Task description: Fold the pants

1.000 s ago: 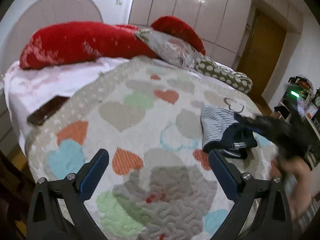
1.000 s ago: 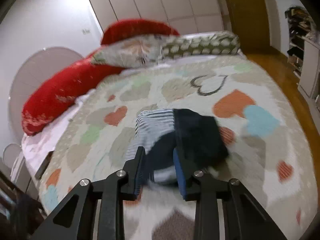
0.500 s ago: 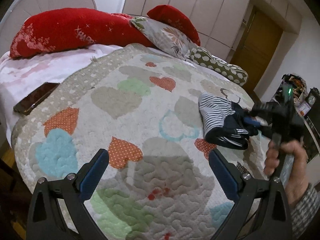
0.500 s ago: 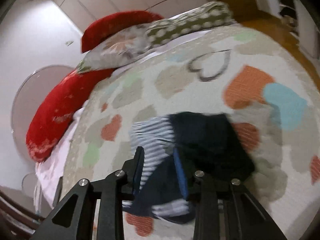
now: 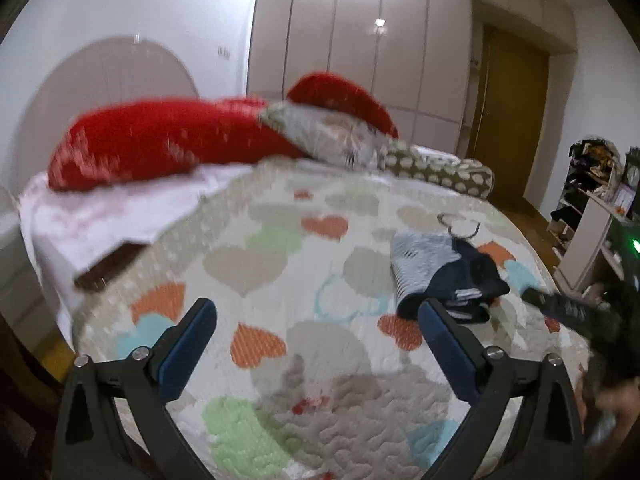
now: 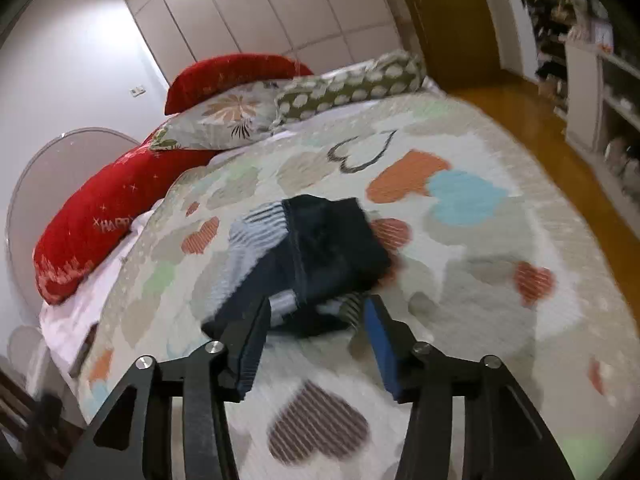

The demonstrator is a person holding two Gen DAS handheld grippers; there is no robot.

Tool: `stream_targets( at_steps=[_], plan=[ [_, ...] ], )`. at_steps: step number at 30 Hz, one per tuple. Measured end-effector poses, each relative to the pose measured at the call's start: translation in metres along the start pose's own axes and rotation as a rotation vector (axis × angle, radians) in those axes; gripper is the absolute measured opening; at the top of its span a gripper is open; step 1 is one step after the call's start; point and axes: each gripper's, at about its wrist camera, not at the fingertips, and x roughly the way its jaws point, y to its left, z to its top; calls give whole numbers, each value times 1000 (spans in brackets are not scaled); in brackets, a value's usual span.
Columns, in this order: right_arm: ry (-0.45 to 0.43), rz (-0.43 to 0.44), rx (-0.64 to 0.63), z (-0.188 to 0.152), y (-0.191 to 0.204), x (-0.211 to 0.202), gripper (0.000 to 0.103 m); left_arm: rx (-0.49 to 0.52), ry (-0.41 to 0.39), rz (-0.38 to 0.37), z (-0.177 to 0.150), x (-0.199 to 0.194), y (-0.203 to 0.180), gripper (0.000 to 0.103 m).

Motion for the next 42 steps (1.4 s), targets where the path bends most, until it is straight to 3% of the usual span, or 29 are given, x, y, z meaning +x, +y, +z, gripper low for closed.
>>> stream_targets(
  at_steps=[4, 7, 12, 14, 18, 26, 37, 42],
  plan=[
    [-55, -44, 45, -25, -15, -35, 60, 39, -127, 33, 9, -32, -20, 103],
    [-78, -72, 72, -41, -22, -55, 62, 51, -211, 7, 17, -54, -31, 103],
    [-125, -133, 15, -56, -16, -76, 66, 83, -241, -26, 35, -72, -45, 103],
    [-143, -143, -6, -61, -12, -82, 68, 87, -216, -34, 41, -74, -48, 103],
    [-156, -165, -34, -71, -6, -86, 75, 66, -90, -52, 42, -61, -50, 103],
    [-66, -188, -11, -88, -11, -67, 76, 37, 126, -76, 14, -28, -52, 103],
    [-40, -256, -30, -98, -10, -57, 77, 152, 171, -106, -18, -27, -82, 103],
    [-24, -282, -18, -101, -15, -51, 77, 153, 192, -102, -20, -21, -81, 103]
  ],
)
